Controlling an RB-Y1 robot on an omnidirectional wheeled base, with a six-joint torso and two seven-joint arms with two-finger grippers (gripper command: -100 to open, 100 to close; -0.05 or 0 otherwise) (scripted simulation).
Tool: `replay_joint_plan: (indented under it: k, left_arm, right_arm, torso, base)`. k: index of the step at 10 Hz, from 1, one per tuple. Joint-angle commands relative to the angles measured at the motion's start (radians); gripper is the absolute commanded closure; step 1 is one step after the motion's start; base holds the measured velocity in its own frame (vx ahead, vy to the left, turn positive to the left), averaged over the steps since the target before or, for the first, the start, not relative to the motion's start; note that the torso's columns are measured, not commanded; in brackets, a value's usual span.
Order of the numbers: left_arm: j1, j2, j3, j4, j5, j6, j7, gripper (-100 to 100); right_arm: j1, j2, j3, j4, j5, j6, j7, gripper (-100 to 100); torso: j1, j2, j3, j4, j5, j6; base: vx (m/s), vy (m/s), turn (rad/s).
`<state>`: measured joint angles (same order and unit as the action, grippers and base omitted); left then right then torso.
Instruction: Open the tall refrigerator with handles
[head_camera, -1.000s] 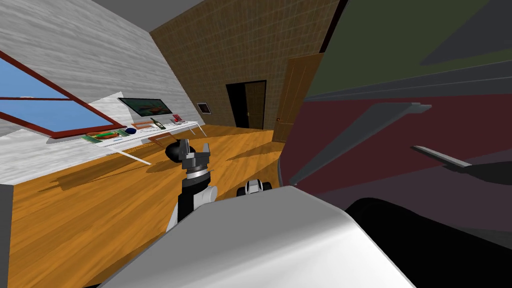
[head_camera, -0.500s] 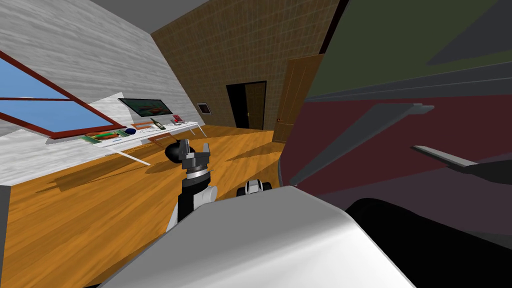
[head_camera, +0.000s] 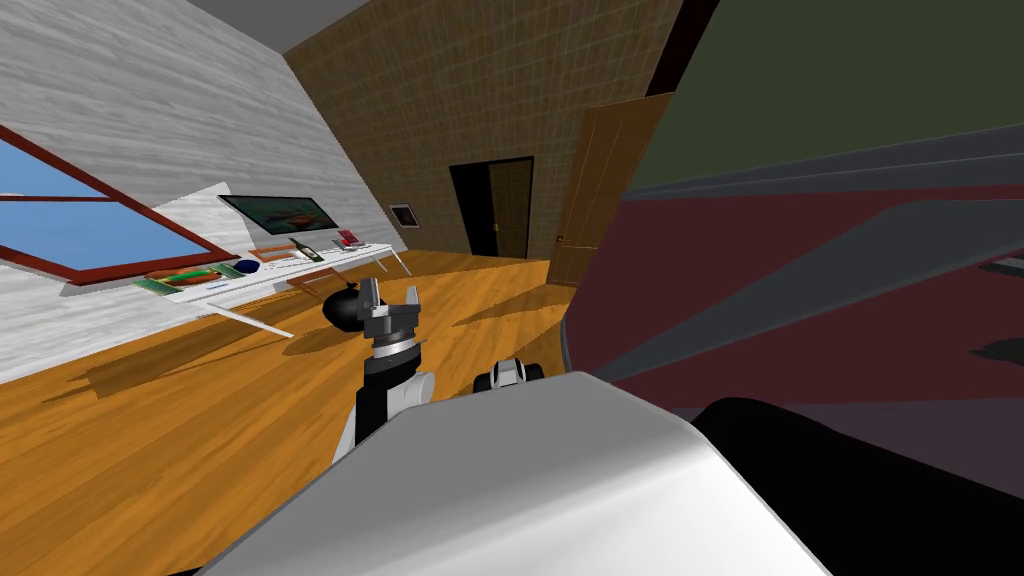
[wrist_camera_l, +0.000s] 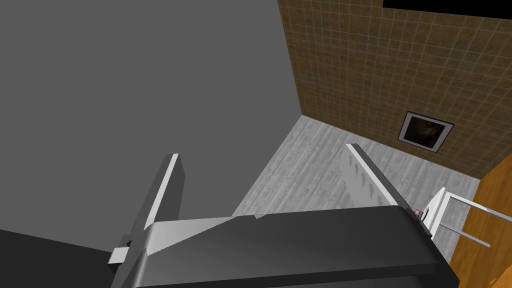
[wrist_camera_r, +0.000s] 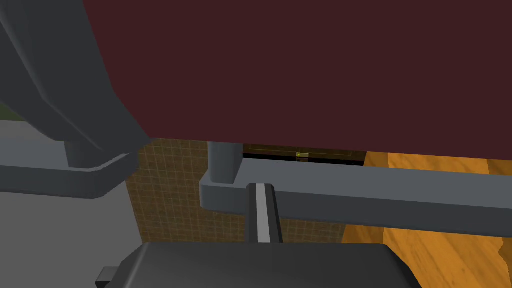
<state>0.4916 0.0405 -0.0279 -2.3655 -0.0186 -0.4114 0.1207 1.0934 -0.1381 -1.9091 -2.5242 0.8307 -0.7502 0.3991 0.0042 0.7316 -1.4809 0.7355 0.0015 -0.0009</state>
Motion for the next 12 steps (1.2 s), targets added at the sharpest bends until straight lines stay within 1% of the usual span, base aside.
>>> replay_joint_plan:
  k: [1, 3, 4, 5, 6, 8, 9, 11, 12]
  left_arm:
    - [0.000, 0.000, 0.000, 0.000, 0.000, 0.000, 0.000, 0]
    - [0.000, 0.000, 0.000, 0.000, 0.000, 0.000, 0.000, 0]
    - [0.000, 0.000, 0.000, 0.000, 0.000, 0.000, 0.000, 0]
    - [0.000, 0.000, 0.000, 0.000, 0.000, 0.000, 0.000, 0]
    - [0.000, 0.000, 0.000, 0.000, 0.000, 0.000, 0.000, 0]
    - [0.000, 0.000, 0.000, 0.000, 0.000, 0.000, 0.000, 0]
    - [0.000, 0.000, 0.000, 0.000, 0.000, 0.000, 0.000, 0]
    - [0.000, 0.000, 0.000, 0.000, 0.000, 0.000, 0.000, 0]
    - [0.000, 0.000, 0.000, 0.000, 0.000, 0.000, 0.000, 0]
  right_arm:
    - [0.009, 0.018, -0.009, 0.005, 0.011, 0.006, -0.003, 100]
    - [0.021, 0.053, -0.025, 0.013, 0.028, 0.013, -0.008, 100]
    - [0.021, 0.053, -0.025, 0.013, 0.028, 0.013, -0.008, 100]
    - [0.028, 0.071, -0.034, 0.017, 0.037, 0.017, -0.010, 100]
    - [0.028, 0.071, -0.034, 0.017, 0.037, 0.017, -0.010, 100]
    - [0.040, 0.106, -0.050, 0.025, 0.054, 0.025, -0.014, 100]
    - [0.040, 0.106, -0.050, 0.025, 0.054, 0.025, -0.014, 100]
    - [0.053, 0.142, -0.067, 0.033, 0.071, 0.032, -0.019, 100]
    - [0.053, 0.142, -0.067, 0.033, 0.071, 0.032, -0.019, 100]
  torso:
    - [0.000, 0.000, 0.000, -0.001, 0.000, -0.003]
    - [-0.004, 0.001, 0.000, 0.000, -0.001, -0.001]
    - [-0.006, 0.003, 0.002, 0.001, -0.002, 0.001]
    - [-0.009, 0.005, 0.003, 0.002, -0.003, -0.001]
    - [-0.008, 0.004, 0.003, 0.002, -0.003, 0.000]
    - [-0.004, 0.007, 0.005, 0.003, -0.001, 0.001]
    - [-0.002, 0.004, 0.003, 0.002, -0.001, 0.001]
    - [-0.003, 0.006, 0.005, 0.003, -0.001, 0.001]
    - [-0.005, 0.005, 0.004, 0.002, -0.002, 0.001]
  base:
    - [0.184, 0.207, -0.027]
    - [0.217, 0.208, -0.044]
    - [0.195, 0.162, -0.049]
    - [0.226, 0.179, -0.051]
    - [0.190, 0.179, -0.017]
    - [0.222, 0.209, -0.069]
    - [0.192, 0.227, -0.028]
    - [0.233, 0.225, -0.070]
    - [0.200, 0.174, -0.030]
